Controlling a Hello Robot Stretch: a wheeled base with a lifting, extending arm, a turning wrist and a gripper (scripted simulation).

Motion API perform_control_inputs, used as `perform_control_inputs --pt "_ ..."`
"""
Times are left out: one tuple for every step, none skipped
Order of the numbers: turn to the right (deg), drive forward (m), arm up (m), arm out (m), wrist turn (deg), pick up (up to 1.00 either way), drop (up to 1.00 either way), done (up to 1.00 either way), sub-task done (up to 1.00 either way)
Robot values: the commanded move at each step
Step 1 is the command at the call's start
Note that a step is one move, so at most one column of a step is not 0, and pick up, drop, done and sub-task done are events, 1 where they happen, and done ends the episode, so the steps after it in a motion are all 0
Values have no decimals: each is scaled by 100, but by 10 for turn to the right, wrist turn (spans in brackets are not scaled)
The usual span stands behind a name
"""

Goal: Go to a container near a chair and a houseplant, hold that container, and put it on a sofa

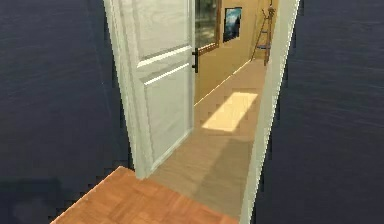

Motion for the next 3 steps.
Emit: perform_control_inputs --pt "0 95 0 0 0 0 0 0 0" --pt "210 0 0 0 0 0 0 0 0" --pt "0 25 0 0 0 0 0 0 0"
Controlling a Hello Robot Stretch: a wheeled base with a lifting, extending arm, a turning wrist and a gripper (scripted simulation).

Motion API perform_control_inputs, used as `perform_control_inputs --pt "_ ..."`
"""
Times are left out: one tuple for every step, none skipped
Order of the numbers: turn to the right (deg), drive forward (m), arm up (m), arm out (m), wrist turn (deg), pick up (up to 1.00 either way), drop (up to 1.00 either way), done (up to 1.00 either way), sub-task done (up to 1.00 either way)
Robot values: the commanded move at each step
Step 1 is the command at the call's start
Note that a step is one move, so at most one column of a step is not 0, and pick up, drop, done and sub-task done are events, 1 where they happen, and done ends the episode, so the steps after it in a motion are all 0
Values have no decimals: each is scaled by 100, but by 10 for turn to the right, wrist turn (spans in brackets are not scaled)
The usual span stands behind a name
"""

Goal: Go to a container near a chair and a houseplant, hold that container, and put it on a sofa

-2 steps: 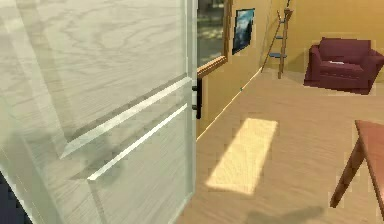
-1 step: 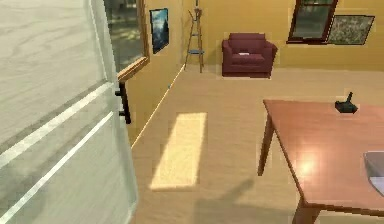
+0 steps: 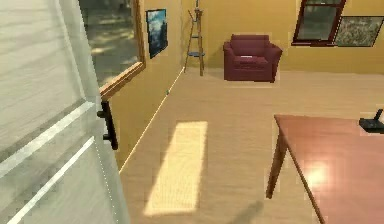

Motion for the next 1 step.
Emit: perform_control_inputs --pt "450 0 0 0 0 0 0 0 0"
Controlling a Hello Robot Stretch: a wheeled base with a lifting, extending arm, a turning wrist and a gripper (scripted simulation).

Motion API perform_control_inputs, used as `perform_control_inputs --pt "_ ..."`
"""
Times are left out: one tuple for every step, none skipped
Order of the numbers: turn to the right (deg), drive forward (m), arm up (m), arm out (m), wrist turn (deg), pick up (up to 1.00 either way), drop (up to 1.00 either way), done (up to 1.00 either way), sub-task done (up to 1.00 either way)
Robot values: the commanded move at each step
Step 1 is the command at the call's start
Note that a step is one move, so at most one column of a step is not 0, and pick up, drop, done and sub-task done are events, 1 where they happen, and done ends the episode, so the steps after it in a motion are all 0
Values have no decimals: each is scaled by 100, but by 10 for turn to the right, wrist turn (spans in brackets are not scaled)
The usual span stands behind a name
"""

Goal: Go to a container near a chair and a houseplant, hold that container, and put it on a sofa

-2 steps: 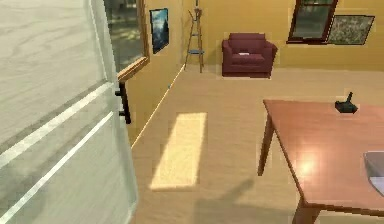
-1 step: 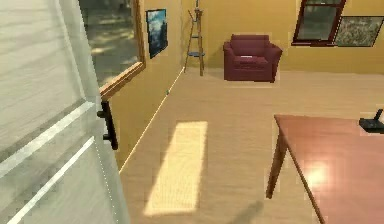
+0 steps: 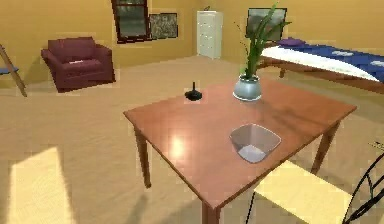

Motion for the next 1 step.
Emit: perform_control_inputs --pt "-330 0 0 0 0 0 0 0 0"
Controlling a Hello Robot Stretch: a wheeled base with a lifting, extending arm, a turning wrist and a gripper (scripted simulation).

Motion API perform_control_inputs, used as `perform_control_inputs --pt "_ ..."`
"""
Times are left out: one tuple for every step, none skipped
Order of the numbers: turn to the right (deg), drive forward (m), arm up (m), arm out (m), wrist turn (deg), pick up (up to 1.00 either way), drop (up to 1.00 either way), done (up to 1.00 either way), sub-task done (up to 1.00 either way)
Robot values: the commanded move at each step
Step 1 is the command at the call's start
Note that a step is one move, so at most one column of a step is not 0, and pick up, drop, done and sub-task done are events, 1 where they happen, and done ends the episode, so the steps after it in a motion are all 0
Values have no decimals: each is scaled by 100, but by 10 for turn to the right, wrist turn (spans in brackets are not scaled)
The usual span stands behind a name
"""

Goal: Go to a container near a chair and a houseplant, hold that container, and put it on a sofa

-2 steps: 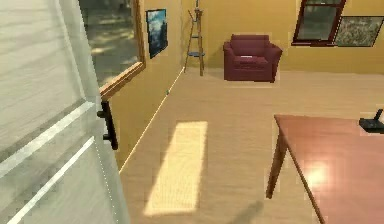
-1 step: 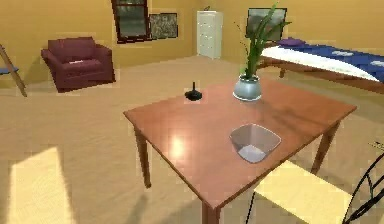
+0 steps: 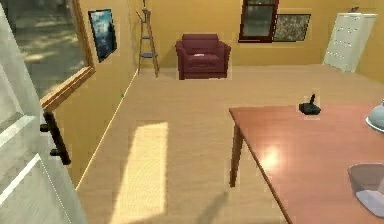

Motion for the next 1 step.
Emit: perform_control_inputs --pt "0 100 0 0 0 0 0 0 0"
